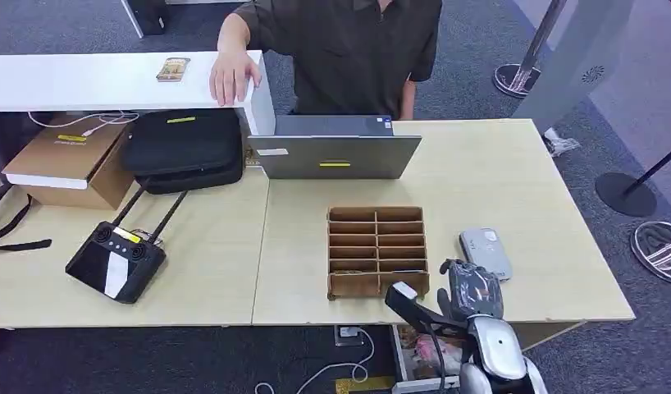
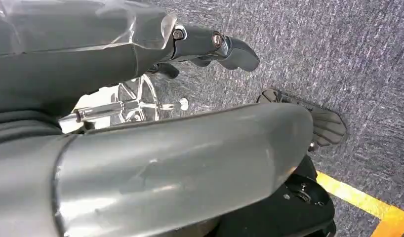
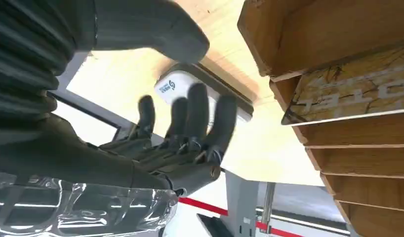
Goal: Pass the card to the sensor for recognition and then transmit it.
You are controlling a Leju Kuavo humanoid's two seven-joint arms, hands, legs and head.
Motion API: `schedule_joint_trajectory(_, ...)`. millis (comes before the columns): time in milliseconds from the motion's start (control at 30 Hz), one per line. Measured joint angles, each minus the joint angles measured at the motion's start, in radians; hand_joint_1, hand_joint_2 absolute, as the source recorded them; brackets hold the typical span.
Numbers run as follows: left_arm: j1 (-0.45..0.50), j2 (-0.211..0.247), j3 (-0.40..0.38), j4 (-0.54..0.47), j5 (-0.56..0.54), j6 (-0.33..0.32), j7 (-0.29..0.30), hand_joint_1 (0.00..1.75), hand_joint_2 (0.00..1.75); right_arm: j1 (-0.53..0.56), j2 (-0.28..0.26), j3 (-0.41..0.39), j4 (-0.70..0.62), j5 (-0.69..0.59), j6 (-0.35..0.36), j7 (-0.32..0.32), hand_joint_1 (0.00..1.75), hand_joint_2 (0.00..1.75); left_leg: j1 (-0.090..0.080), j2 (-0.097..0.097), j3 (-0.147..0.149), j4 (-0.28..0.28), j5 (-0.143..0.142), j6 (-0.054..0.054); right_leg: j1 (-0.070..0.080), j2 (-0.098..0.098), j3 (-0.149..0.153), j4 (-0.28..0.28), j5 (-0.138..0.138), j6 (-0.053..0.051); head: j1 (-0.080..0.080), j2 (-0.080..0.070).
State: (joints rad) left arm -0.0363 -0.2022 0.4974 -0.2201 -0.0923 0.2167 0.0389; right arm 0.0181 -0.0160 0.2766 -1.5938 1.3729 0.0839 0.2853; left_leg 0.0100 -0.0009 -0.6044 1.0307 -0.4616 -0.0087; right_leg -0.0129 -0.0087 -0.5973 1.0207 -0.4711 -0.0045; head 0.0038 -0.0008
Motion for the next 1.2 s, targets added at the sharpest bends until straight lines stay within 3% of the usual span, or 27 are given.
schedule_joint_trajectory(667, 0.0, 0.0, 0.0, 0.002, -0.001, 0.0, 0.0, 0.0, 0.0, 0.001, 0.003, 0.002, -0.001, 0.003, 0.011, -0.011, 0.0, 1.75, 0.0, 0.0, 0.0, 0.0, 0.0, 0.0, 0.0, 0.0, 0.0, 0.0, 0.0, 0.0, 0.0, 0.0)
schedule_joint_trajectory(1067, -0.001, 0.0, 0.0, 0.002, -0.019, -0.002, 0.002, 0.0, 0.0, -0.027, 0.023, 0.05, 0.018, 0.009, 0.024, -0.047, 0.0, 1.75, 0.0, 0.0, 0.0, 0.0, 0.0, 0.0, 0.0, 0.0, 0.0, 0.0, 0.0, 0.0, 0.0, 0.0)
schedule_joint_trajectory(1200, -0.002, 0.0, 0.0, 0.002, -0.024, 0.0, 0.003, 0.0, 0.0, -0.05, 0.053, 0.081, 0.043, 0.002, 0.029, -0.054, 0.0, 1.75, 0.0, 0.0, 0.0, 0.0, 0.0, 0.0, 0.0, 0.0, 0.0, 0.0, 0.0, 0.0, 0.0, 0.0)
